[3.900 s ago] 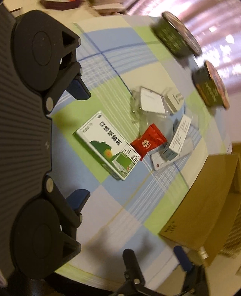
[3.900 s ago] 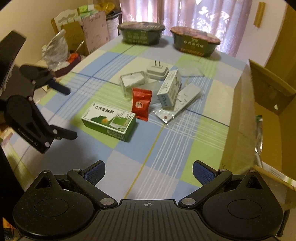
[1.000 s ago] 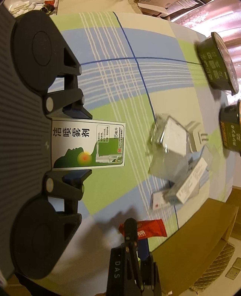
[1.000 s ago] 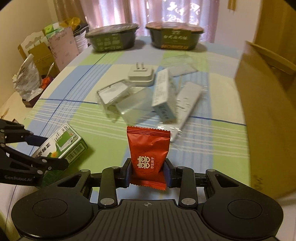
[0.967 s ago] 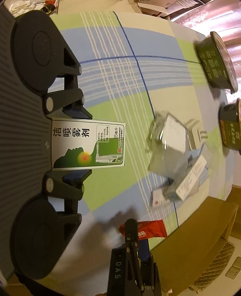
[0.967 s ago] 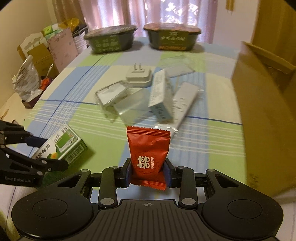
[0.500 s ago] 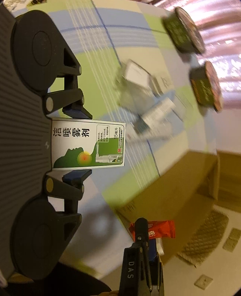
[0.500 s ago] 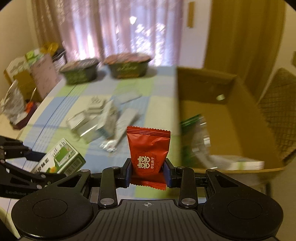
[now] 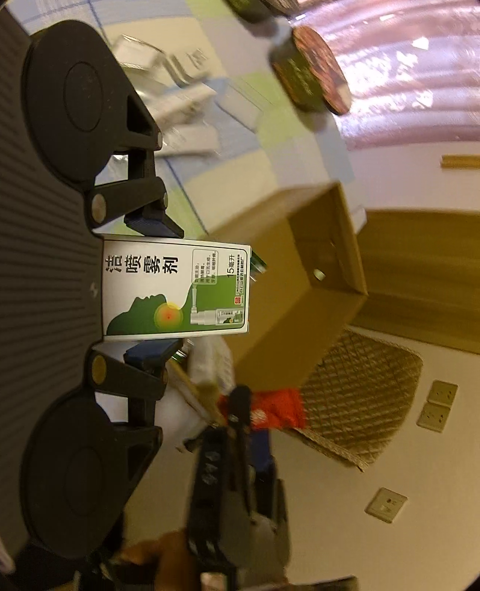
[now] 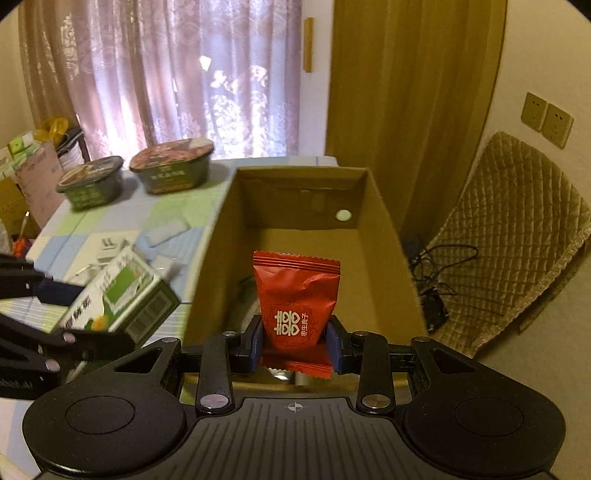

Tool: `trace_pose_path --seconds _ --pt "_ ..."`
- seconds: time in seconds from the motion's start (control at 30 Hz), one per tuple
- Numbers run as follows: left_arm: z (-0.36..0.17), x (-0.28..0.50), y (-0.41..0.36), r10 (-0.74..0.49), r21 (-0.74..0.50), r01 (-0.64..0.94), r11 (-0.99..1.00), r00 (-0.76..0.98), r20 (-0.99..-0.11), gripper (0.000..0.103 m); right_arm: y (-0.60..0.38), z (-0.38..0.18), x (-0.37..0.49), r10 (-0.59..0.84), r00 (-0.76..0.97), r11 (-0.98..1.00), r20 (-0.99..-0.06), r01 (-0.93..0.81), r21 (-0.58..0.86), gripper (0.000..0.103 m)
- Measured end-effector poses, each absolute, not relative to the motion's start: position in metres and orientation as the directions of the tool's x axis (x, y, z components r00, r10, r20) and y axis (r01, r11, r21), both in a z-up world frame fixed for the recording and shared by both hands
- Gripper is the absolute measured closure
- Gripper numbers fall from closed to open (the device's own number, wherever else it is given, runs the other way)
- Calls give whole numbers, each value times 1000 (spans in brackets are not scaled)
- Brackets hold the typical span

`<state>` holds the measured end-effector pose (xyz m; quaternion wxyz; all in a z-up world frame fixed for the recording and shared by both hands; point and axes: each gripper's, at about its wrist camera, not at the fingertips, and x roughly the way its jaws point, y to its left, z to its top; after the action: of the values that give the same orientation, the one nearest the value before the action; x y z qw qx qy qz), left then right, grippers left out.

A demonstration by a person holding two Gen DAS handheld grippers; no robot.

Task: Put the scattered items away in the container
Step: 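Carry the medicine box and red candy packet with both tools over the cardboard box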

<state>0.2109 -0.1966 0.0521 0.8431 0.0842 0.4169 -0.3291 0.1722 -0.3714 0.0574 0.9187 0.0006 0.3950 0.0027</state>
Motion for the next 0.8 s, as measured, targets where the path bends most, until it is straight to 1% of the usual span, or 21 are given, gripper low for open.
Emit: trace_pose_path --seconds 0.33,0.67,0.7,0.77,0.8 --pt "42 238 -246 -485 -162 583 796 455 -747 53 -411 52 189 3 685 1000 -728 16 19 66" --pt "39 254 -265 -484 -173 555 814 481 -731 52 -422 46 201 8 681 999 -732 18 28 65" --pt "40 254 -265 -488 -175 555 813 486 -725 52 -423 45 201 8 680 999 -734 20 29 65" --pt "43 254 -265 -487 -168 555 815 498 -718 47 -425 43 201 6 677 999 -736 22 29 65" --pt "44 254 -265 -486 -161 560 813 501 -716 47 -425 42 201 6 675 999 -738 22 29 65"
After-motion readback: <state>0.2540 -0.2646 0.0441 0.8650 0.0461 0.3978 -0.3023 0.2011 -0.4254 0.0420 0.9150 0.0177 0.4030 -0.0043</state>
